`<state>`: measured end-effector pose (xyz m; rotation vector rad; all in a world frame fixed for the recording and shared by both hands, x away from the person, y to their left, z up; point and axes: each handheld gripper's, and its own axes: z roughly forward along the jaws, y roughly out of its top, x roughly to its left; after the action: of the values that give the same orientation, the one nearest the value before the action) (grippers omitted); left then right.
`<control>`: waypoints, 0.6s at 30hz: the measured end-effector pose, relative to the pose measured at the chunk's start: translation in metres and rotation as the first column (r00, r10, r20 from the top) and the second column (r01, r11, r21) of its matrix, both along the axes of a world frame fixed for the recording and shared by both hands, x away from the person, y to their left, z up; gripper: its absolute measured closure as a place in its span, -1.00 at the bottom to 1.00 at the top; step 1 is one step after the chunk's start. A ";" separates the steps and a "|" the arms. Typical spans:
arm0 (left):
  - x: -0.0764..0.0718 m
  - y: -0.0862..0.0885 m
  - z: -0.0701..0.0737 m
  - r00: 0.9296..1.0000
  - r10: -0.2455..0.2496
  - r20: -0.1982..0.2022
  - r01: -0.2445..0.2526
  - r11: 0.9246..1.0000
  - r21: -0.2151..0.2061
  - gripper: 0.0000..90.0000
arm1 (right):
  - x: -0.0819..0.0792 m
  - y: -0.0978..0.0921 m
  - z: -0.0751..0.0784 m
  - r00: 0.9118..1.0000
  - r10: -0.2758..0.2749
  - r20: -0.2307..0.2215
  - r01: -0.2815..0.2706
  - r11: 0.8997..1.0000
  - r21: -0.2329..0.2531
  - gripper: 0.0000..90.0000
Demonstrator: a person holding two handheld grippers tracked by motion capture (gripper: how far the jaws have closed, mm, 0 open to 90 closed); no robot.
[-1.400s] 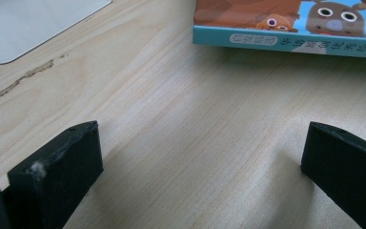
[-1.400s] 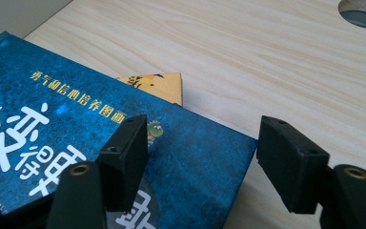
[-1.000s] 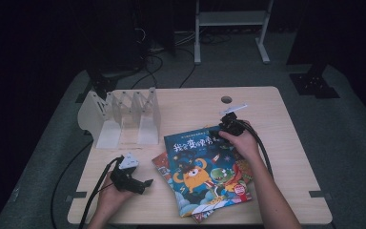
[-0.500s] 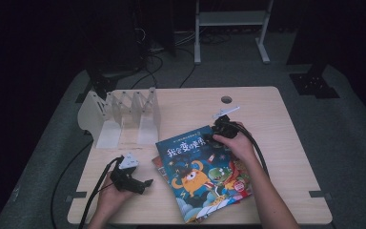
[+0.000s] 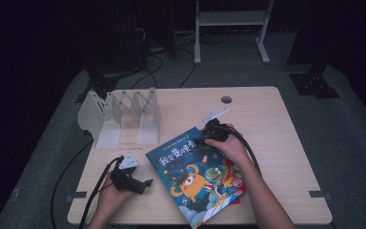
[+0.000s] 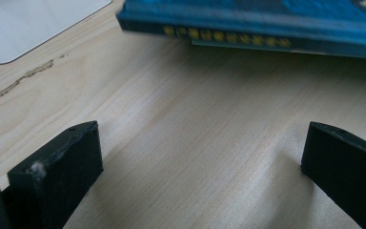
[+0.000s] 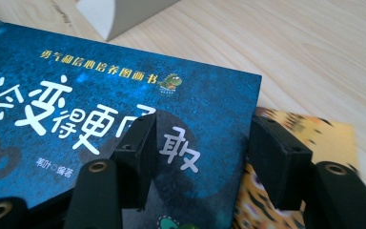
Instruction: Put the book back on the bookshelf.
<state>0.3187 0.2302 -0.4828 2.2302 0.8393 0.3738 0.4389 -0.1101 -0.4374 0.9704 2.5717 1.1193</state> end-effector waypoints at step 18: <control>0.000 0.000 0.000 1.000 -0.002 0.002 0.002 1.000 -0.003 -1.00 | -0.018 -0.007 0.016 1.000 0.012 0.027 -0.013 0.999 0.038 -0.11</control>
<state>0.3186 0.2299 -0.4831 2.2272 0.8365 0.3731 0.4204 -0.1171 -0.4217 0.9427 2.5480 1.1806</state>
